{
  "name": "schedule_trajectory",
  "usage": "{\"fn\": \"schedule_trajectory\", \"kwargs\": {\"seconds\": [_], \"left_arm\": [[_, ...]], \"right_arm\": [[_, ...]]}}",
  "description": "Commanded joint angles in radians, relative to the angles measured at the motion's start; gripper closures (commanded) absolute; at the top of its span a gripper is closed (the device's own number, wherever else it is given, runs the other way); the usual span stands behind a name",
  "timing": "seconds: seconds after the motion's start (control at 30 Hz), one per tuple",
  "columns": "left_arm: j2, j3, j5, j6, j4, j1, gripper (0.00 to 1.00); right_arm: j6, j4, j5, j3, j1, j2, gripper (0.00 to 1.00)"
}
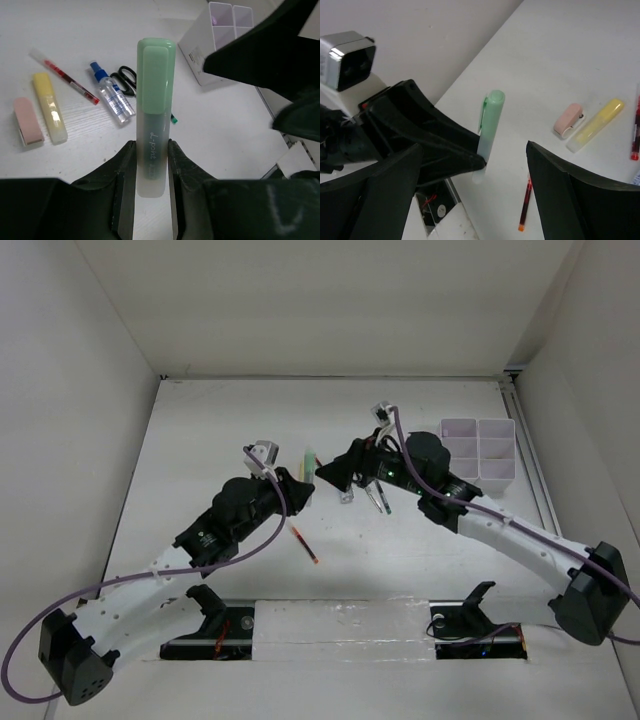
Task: Sort the stationery into containers
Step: Pick up the pen from the center of the board.
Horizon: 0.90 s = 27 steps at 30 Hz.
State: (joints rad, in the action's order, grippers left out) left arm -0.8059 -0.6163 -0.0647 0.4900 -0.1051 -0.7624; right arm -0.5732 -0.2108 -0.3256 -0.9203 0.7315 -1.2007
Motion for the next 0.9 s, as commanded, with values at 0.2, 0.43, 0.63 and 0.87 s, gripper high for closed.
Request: {"fn": "schedule_trajectory", "kwargs": {"seconds": [0.2,0.43,0.63,0.87], "left_arm": [[0.027,-0.005,0.134,-0.057,-0.104,-0.003,1.00],[0.016,-0.005,0.157,-0.067,-0.104,-0.003,1.00],[0.014,-0.005,0.094,-0.042,-0.065,-0.003,0.00],[0.059,-0.095,-0.098,0.091,0.171,-0.003,0.00]], "right_arm": [[-0.067,-0.068,0.198,-0.104,0.101,-0.140,0.20],[-0.067,-0.068,0.232,-0.141,0.131,-0.186,0.75],[0.007,-0.059,0.324,-0.129,0.111,-0.162,1.00],[0.252,-0.030,0.500,-0.111,-0.182,-0.111,1.00]]}}
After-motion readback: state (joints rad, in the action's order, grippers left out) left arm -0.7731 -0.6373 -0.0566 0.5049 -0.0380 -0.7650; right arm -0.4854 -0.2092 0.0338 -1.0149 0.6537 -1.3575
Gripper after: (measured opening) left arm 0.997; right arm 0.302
